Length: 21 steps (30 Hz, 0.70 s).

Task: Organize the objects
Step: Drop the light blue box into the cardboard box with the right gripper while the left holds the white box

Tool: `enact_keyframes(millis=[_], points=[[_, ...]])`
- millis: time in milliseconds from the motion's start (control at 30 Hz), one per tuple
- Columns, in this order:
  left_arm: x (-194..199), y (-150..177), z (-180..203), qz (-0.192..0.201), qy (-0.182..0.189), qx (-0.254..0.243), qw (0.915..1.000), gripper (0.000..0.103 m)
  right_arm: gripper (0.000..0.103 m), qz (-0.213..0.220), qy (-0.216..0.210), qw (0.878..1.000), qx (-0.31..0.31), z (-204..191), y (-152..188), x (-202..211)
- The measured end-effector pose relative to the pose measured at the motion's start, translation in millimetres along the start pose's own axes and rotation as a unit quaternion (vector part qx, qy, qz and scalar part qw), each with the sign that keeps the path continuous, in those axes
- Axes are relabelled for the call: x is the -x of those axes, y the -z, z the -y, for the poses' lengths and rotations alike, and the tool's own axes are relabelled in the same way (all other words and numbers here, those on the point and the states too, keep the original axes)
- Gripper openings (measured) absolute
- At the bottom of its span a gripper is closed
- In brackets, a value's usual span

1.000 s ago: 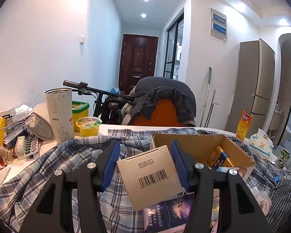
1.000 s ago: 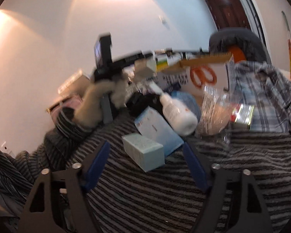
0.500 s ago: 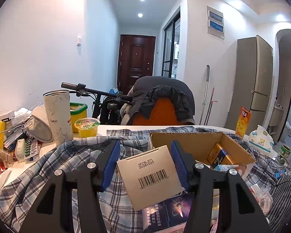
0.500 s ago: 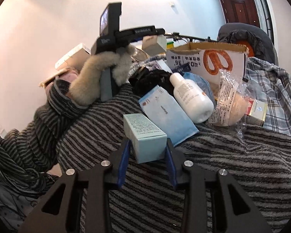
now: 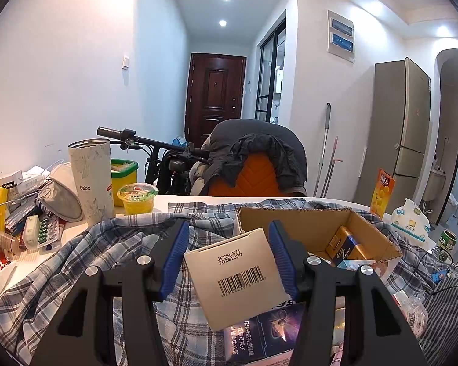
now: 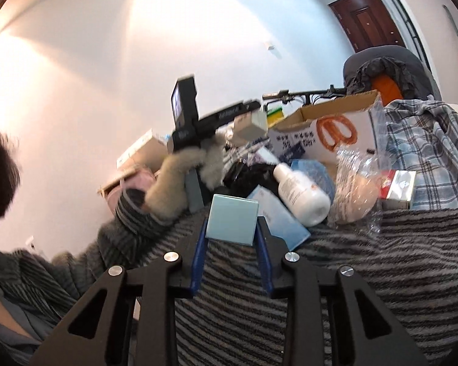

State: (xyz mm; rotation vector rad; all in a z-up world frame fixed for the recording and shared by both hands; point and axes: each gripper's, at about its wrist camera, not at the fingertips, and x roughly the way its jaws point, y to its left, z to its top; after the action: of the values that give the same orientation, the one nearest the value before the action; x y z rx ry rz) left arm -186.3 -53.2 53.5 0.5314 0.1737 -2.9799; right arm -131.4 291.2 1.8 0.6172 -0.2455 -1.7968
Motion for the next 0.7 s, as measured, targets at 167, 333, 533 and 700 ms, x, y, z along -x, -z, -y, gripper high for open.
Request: enact_keyframes(millis=[167, 333, 533, 700], points=[[-1, 0, -1, -0.001, 0.0, 0.005, 1.0, 0.057, 0.029, 0.053, -0.033, 0.997, -0.042, 1, -27, 15], [-2, 0, -2, -0.002, -0.001, 0.006, 1.0, 0.057, 0.029, 0.131, -0.118, 0.979, -0.102, -1, -77, 32], [-2, 0, -2, -0.002, -0.001, 0.006, 1.0, 0.057, 0.029, 0.201, -0.056, 0.977, -0.048, -23, -153, 33], [-2, 0, -3, -0.004, -0.001, 0.01, 0.9999, 0.057, 0.029, 0.206, 0.006, 0.978, -0.032, -12, -197, -3]])
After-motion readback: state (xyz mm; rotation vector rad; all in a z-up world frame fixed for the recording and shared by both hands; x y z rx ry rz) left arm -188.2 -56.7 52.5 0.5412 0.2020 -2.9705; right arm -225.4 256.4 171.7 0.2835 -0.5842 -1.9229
